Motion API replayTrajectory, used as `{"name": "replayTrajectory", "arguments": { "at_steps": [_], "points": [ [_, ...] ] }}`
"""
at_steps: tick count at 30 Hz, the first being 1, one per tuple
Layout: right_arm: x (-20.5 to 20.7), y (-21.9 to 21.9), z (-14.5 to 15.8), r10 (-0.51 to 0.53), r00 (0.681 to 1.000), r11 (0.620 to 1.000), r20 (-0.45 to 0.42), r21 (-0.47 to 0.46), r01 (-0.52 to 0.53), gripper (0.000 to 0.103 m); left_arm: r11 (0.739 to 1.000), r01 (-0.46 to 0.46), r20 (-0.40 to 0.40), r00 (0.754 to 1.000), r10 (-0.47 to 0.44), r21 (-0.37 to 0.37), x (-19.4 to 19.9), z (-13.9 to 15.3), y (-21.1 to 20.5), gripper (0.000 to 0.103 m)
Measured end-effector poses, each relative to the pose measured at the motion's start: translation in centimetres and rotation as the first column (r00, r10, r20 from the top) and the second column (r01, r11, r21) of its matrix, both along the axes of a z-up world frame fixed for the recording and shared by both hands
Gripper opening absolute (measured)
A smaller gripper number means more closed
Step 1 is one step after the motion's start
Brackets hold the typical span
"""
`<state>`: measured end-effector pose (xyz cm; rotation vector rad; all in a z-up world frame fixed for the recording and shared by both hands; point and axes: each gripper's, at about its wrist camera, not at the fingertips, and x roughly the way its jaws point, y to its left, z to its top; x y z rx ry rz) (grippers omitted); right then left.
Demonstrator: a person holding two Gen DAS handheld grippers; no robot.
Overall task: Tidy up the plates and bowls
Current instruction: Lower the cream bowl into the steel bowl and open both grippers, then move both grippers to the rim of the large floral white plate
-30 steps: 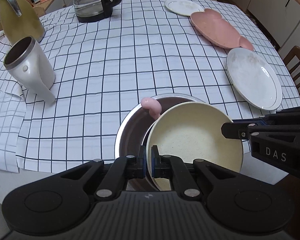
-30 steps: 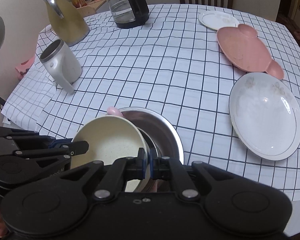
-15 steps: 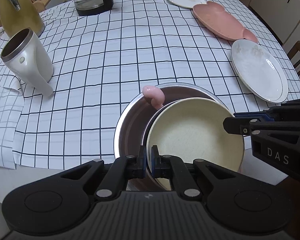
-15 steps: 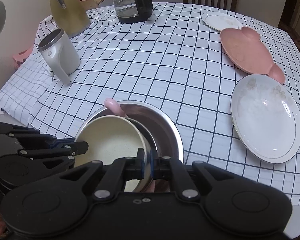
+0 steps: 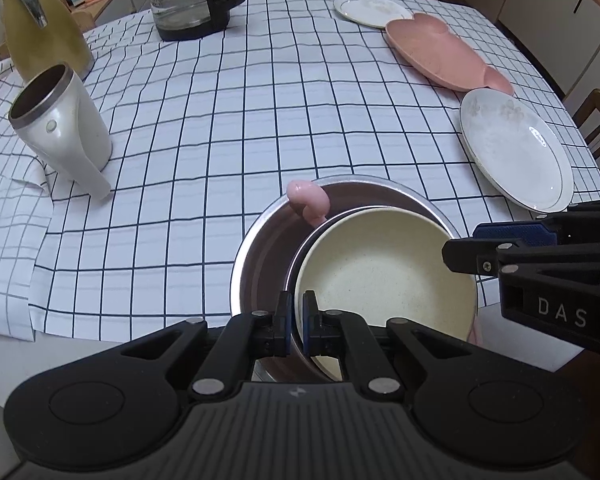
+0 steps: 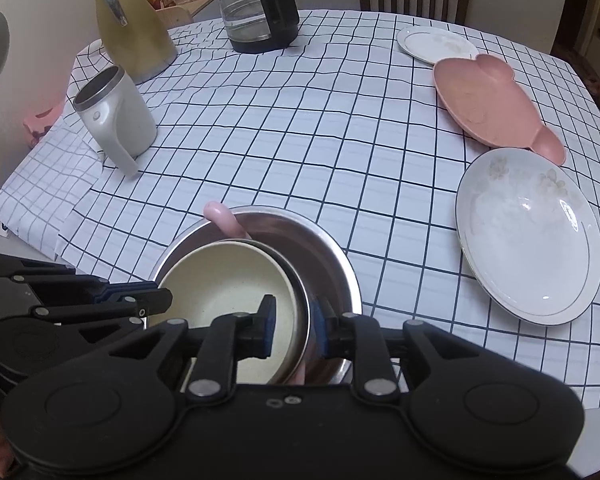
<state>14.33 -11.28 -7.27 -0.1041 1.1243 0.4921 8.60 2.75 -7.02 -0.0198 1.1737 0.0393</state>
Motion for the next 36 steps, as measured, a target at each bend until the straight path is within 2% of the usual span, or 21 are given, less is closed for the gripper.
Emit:
{"name": "replayTrajectory", "arguments": {
  "at_steps": [12, 15, 17, 18, 19, 21, 26, 30, 34, 36],
  "points": [
    [-1.6, -0.8, 2.3, 0.011, 0.998, 0.999, 0.058, 0.04, -0.014, 0.041, 0.999, 0.023, 0.094, 0.995, -0.021, -0.027, -1.1, 2.5, -0.1, 0.008],
    [-2.0, -1.2, 3.0, 0.01, 0.997, 0.999, 0.071, 0.05, -0.014, 0.045, 0.999, 0.033, 0.115, 0.993, -0.029, -0.036, -1.4, 3.1, -0.3, 0.012],
    [-2.2, -1.6, 3.6, 0.011, 0.997, 0.998, 0.075, 0.057, -0.015, 0.047, 0.998, 0.04, 0.132, 0.991, -0.033, -0.051, -1.5, 3.5, -0.3, 0.022],
    [-2.3, -1.8, 3.8, 0.01, 0.997, 0.998, 0.08, 0.06, -0.015, 0.05, 0.997, 0.044, 0.144, 0.989, -0.035, -0.057, -1.6, 3.7, -0.4, 0.034],
    [-2.4, -2.1, 4.1, 0.008, 0.996, 0.998, 0.086, 0.062, -0.013, 0.052, 0.997, 0.045, 0.161, 0.986, -0.035, -0.062, -1.7, 4.1, -0.5, 0.053],
    [-2.7, -2.6, 4.8, 0.001, 0.995, 0.998, 0.104, 0.065, -0.007, 0.058, 0.997, 0.045, 0.21, 0.977, -0.031, -0.062, -2.1, 4.8, -0.7, 0.075],
    [-3.2, -4.0, 6.2, -0.029, 0.989, 0.998, 0.148, 0.068, 0.019, 0.065, 0.995, 0.078, 0.244, 0.968, -0.059, -0.069, -2.1, 5.9, -1.5, 0.075],
    [-3.6, -5.4, 7.3, -0.062, 0.98, 0.996, 0.187, 0.075, 0.049, 0.078, 0.992, 0.102, 0.261, 0.962, -0.08, -0.073, -1.9, 6.5, -2.3, 0.076],
    [-3.6, -6.8, 8.0, -0.083, 0.973, 0.994, 0.213, 0.088, 0.065, 0.083, 0.99, 0.122, 0.276, 0.956, -0.1, -0.065, -1.5, 6.9, -3.4, 0.078],
    [-3.5, -7.4, 8.3, -0.091, 0.969, 0.993, 0.229, 0.096, 0.071, 0.09, 0.99, 0.127, 0.281, 0.954, -0.106, -0.058, -1.0, 7.1, -4.0, 0.078]
  ]
}}
